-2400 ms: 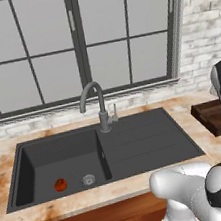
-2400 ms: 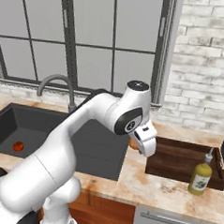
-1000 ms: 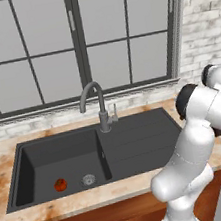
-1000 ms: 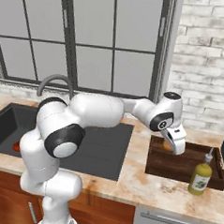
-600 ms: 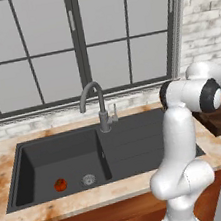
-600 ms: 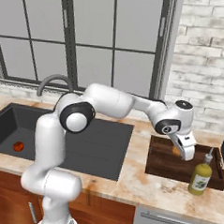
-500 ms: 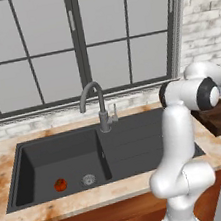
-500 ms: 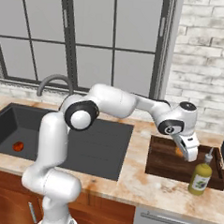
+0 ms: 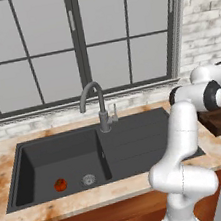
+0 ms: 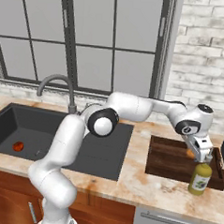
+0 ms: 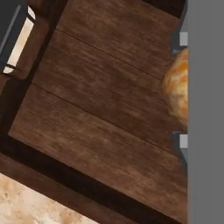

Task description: Pick up all produce items and place them in the sink. Turn on the sink faucet to wash them. Then turn the sink off and put them in the tray.

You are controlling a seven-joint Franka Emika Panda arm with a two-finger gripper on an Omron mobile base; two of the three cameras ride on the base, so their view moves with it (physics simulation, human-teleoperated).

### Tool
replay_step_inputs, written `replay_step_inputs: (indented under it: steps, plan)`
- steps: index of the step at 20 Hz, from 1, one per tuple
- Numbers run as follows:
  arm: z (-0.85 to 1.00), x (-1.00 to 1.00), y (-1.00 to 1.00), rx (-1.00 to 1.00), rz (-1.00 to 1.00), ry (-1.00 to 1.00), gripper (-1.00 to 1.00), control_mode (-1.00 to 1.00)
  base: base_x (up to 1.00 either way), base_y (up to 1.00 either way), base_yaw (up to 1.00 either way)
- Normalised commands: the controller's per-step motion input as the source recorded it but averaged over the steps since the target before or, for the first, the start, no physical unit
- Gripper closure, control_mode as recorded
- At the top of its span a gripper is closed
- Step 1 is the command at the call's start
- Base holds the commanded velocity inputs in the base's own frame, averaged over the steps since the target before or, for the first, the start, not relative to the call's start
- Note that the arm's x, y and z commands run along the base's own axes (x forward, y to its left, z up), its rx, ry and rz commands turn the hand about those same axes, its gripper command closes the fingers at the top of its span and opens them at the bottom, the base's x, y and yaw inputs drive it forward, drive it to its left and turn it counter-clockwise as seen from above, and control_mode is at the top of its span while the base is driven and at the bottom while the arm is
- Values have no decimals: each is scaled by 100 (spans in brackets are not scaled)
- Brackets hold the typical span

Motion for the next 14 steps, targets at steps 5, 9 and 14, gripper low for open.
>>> replay_step_inputs:
  steps: [5, 9, 14]
  plan:
    - [-38, 0, 0, 0, 0, -1, 100, -100, 0, 0, 0]
    - [-36, 0, 2, 0, 0, 0, 100, -100, 0, 0, 0]
    - [-23, 0, 12, 0, 0, 0, -100, -100, 0, 0, 0]
